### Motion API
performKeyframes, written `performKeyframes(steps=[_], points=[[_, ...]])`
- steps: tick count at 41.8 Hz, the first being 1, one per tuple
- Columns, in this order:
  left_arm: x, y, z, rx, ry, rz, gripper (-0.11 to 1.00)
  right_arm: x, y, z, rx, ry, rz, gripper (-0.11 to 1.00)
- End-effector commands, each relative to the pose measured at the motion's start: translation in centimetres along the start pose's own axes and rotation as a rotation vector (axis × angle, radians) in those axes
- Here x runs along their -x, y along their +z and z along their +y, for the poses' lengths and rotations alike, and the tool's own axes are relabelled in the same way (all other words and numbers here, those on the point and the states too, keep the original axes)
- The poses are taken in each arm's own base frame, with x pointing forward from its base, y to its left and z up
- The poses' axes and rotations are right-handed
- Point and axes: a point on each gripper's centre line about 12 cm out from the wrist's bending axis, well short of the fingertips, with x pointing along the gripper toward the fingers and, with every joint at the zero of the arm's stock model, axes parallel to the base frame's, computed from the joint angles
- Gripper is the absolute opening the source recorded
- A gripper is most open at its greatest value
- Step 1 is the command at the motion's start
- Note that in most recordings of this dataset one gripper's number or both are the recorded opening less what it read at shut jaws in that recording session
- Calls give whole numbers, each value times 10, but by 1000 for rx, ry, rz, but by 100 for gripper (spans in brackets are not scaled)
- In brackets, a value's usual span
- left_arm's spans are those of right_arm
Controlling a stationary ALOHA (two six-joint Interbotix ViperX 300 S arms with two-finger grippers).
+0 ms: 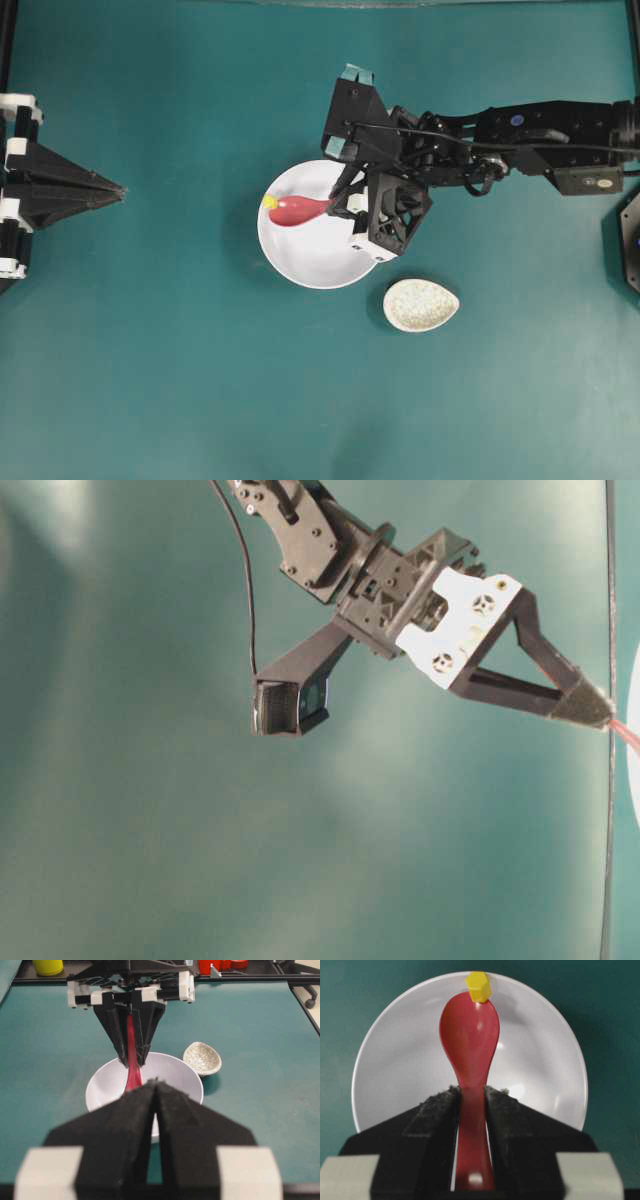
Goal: Scoop the yellow hexagonal prism block from the bowl with a spoon using the right arm.
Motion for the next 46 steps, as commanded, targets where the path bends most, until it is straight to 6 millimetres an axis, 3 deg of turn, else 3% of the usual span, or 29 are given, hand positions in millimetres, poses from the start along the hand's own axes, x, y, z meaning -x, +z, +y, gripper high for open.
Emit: performKeyframes(steps=[1,37,46], points=[[-2,11,0,0,1,-29,1,13,12,4,8,9,-60,22],[-1,13,1,0,2,-40,1,14,14,3,26,1,-91,22],[-2,13,0,0,1,-38,1,29,21,7,33,11,-132,22]])
